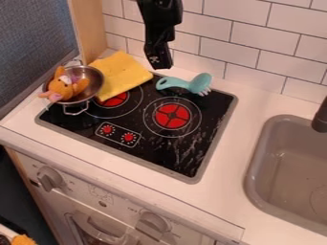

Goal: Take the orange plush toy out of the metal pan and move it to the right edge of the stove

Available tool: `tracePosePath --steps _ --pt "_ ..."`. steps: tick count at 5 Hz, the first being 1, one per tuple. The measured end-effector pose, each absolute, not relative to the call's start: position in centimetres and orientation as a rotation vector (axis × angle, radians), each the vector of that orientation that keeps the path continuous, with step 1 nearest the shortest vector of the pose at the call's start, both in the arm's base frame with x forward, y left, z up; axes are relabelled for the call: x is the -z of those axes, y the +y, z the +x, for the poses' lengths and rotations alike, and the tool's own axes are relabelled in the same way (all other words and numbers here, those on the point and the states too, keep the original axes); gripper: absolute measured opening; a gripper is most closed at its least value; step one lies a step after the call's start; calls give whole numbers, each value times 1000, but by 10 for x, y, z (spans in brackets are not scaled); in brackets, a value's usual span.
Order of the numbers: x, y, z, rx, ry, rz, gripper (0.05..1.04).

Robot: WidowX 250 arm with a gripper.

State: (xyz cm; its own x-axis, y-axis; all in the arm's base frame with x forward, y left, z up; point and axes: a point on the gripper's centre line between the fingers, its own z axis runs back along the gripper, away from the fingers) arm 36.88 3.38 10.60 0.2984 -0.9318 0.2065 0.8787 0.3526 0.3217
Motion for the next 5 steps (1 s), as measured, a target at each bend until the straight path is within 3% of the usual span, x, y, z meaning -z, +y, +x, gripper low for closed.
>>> tracePosePath --steps 3,5 --pt "-95 62 360 1049 -341 110 999" --pt "-94 107 339 588 -228 108 999"
